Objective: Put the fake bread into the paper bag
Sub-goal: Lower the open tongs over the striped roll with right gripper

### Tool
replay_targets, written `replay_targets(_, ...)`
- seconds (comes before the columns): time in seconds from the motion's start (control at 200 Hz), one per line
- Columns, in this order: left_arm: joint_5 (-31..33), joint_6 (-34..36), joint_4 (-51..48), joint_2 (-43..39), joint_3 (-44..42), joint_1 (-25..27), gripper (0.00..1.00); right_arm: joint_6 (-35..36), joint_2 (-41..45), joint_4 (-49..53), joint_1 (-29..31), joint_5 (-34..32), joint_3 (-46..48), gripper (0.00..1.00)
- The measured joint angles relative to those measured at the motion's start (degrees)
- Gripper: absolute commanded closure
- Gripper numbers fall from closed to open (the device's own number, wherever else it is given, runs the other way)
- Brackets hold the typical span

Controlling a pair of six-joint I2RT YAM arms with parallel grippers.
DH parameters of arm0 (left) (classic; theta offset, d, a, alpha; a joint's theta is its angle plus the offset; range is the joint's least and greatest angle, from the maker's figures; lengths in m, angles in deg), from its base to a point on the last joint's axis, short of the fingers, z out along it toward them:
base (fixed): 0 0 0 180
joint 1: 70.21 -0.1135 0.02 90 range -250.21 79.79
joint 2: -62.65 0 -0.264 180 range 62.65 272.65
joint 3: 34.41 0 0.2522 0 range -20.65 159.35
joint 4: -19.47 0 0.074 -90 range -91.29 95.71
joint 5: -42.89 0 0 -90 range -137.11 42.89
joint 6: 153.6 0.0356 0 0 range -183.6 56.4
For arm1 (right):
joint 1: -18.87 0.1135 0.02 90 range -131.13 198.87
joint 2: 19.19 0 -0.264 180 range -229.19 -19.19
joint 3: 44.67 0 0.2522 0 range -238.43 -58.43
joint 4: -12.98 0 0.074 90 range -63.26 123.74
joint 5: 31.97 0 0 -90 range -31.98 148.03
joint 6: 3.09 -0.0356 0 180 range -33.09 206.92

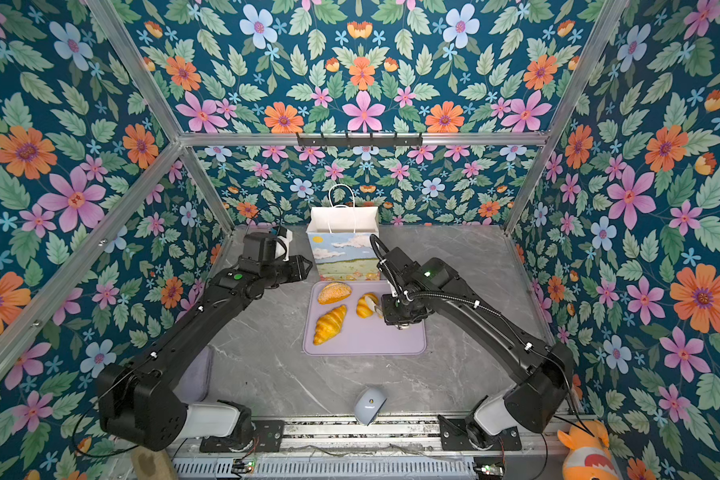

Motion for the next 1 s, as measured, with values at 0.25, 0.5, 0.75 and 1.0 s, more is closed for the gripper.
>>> replay_targets(0.25, 0.0, 0.0, 0.0, 0.7, 0.7, 0.0, 0.54, -0.3, -3.2, -4.2, 0.1, -0.6, 0.0, 0.54)
replay_targets(0.5, 0.0, 0.0, 0.0, 1.8, 1.5, 0.0, 0.54, -1.4, -8.3, -6.3, 0.1, -0.7, -2.2, 0.53)
replay_targets(0.75, -0.2, 0.0, 0.0, 2.7, 1.5, 0.1, 0.54, -2.5, -12.3, -5.7, 1.2, -1.1, -3.9, 0.52)
replay_targets(1.0, -1.3, 0.0, 0.0, 2.8, 1.5, 0.1, 0.54, -3.0, -16.1, -2.4, 2.6, -3.5, -7.3, 0.52)
